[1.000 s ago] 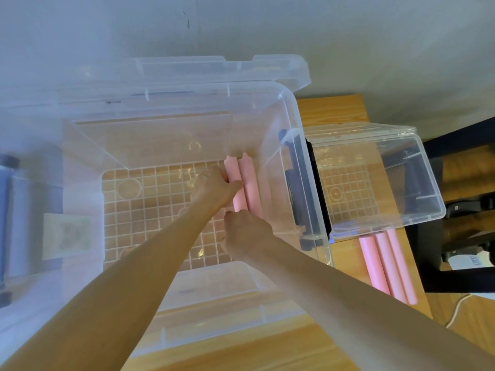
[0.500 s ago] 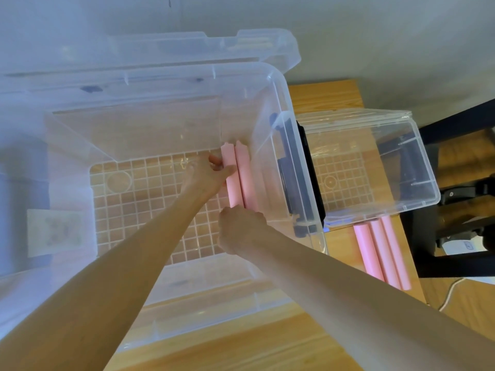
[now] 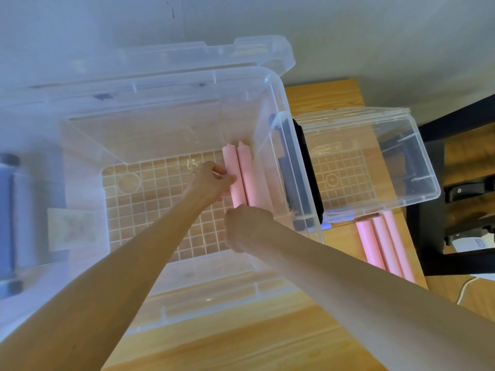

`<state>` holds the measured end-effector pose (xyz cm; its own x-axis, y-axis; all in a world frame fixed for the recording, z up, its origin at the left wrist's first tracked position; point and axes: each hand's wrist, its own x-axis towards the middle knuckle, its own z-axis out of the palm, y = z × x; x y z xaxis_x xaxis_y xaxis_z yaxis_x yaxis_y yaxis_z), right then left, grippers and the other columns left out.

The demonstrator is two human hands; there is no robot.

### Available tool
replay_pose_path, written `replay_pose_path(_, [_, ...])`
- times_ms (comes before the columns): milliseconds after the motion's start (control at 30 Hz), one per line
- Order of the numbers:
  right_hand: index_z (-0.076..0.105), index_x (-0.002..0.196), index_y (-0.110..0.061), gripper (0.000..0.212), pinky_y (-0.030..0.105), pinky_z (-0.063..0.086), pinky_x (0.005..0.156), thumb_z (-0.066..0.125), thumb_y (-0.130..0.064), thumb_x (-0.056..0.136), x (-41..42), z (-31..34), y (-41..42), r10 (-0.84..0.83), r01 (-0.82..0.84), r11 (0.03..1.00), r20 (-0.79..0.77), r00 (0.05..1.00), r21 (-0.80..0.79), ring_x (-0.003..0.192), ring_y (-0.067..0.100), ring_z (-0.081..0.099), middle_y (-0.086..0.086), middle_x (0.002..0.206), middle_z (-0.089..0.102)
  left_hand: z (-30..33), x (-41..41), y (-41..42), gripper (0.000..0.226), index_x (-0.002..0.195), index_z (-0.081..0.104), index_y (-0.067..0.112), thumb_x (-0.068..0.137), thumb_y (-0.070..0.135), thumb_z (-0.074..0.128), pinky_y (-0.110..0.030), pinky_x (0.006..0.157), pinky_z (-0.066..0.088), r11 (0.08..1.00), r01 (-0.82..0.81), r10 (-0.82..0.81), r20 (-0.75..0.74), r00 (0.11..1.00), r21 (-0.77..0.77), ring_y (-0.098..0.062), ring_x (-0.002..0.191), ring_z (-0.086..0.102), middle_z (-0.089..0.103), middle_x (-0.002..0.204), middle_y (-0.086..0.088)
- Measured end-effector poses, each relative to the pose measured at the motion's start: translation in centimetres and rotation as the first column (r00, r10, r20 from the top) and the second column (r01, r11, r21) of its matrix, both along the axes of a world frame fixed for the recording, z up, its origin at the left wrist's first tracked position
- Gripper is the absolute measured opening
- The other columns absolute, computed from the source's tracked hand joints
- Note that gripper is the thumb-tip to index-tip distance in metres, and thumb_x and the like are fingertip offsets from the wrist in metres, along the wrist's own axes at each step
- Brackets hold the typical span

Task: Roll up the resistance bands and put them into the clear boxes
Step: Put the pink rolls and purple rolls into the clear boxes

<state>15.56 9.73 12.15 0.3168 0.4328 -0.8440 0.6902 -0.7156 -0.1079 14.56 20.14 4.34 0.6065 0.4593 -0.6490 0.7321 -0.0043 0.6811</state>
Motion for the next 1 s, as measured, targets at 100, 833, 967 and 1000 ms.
replay_pose_path(100, [0.056,0.115,-0.009,0.021,0.033,0.036,0.075,0.043,-0.008,0.099,-0.3,1.2,-0.6,0.062,-0.068,0.991,0.055,0.997,0.117,0.089,0.023,0.055,0.001,0.094,0.052,0.6,-0.6,0.2,0.033,0.119,0.054,0.007,0.093,0.023,0.067,-0.024,0.061,0.056,1.000,-0.005,0.005,-0.005,1.000,0.012,-0.015,0.082,0.067,0.065,0.108,-0.010])
replay_pose_path(833, [0.070,0.101,-0.013,0.013,0.028,0.047,0.089,0.059,-0.009,0.094,-0.6,7.8,-16.3,-0.242,0.172,0.344,-0.090,0.966,0.923,0.103,0.016,0.059,-0.003,0.106,0.063,15.8,-4.6,-7.3,0.017,0.111,0.067,0.021,0.095,0.019,0.064,-0.021,0.065,0.060,0.967,-0.255,0.250,0.286,0.925,-0.018,-0.009,0.083,0.073,0.075,0.094,0.005])
replay_pose_path(967, [0.070,0.101,-0.017,0.013,0.013,0.041,0.091,0.059,-0.014,0.095,-0.2,6.9,-21.0,-0.377,0.310,0.353,-0.169,0.911,0.883,0.107,0.004,0.056,-0.008,0.111,0.063,20.7,-5.4,-10.2,0.017,0.112,0.066,0.023,0.097,0.018,0.059,-0.021,0.068,0.058,0.948,-0.316,0.271,0.469,0.841,0.019,-0.008,0.088,0.072,0.076,0.095,0.010])
replay_pose_path(1000, [0.070,0.101,-0.017,0.012,0.012,0.040,0.091,0.060,-0.014,0.096,0.1,6.6,-22.1,-0.397,0.346,0.383,-0.186,0.899,0.857,0.107,0.003,0.056,-0.009,0.111,0.063,21.8,-5.5,-11.2,0.017,0.111,0.066,0.023,0.097,0.017,0.059,-0.021,0.068,0.057,0.949,-0.313,0.259,0.516,0.817,0.020,-0.009,0.089,0.072,0.076,0.096,0.009])
